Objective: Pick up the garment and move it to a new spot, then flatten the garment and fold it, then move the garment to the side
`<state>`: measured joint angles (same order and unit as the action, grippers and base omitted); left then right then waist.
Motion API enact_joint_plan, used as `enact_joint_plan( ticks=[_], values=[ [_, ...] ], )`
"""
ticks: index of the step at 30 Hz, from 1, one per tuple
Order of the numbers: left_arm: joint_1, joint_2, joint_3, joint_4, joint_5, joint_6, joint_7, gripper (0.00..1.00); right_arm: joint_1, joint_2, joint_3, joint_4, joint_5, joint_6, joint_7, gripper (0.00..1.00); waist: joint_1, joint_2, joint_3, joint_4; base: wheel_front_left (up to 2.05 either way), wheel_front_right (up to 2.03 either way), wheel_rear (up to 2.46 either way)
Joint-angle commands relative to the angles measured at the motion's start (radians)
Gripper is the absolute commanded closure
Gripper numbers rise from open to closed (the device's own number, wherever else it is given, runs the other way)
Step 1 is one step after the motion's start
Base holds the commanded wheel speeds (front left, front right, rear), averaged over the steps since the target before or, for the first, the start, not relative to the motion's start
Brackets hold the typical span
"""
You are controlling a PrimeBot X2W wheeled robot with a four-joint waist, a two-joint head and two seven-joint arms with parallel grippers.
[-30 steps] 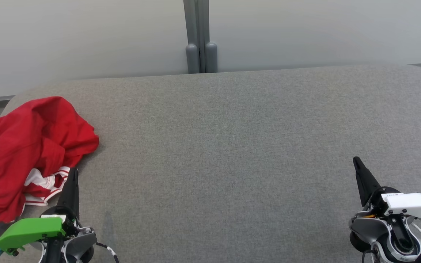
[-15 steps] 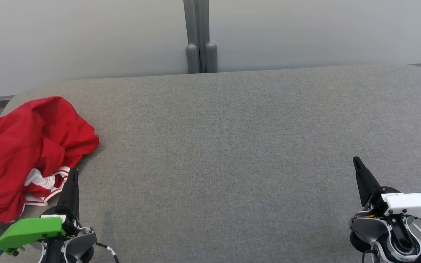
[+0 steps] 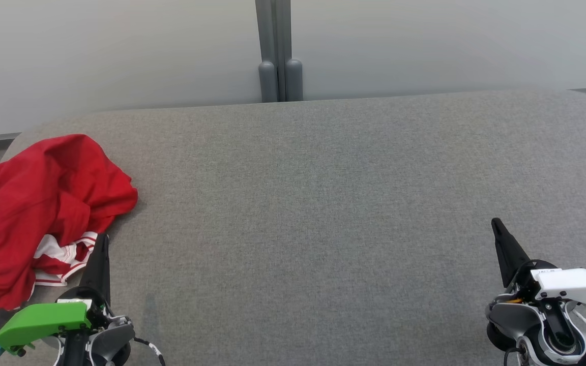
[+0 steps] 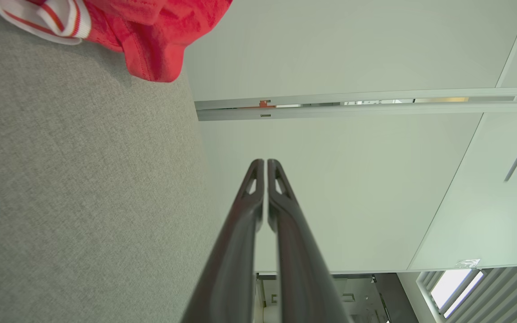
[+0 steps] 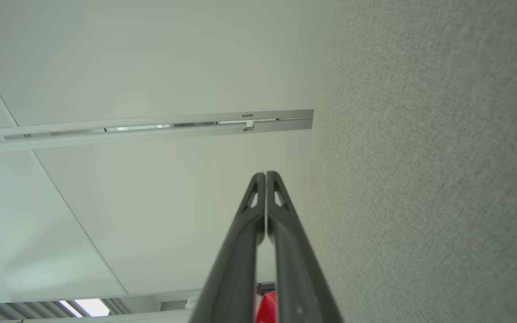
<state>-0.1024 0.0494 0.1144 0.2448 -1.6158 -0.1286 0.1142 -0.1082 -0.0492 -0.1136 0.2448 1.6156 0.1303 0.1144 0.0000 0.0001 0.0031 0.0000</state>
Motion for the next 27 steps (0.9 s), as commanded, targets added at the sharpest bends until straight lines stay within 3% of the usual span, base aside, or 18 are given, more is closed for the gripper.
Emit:
enact_joint_plan(
  ticks=[1,27],
  values=[
    [-0.012,0.002,0.001,0.0,0.006,-0.006,0.002,1.0,0.0,-0.003,0.0,-0.001,-0.006,0.001,0.001,1.0,0.0,-0.0001,0.0,0.0,0.0,0.0,0.0],
    [-0.012,0.002,0.001,0.0,0.006,-0.006,0.002,1.0,0.0,-0.003,0.0,-0.001,-0.006,0.001,0.001,1.0,0.0,-0.0001,0.0,0.0,0.0,0.0,0.0]
  ],
)
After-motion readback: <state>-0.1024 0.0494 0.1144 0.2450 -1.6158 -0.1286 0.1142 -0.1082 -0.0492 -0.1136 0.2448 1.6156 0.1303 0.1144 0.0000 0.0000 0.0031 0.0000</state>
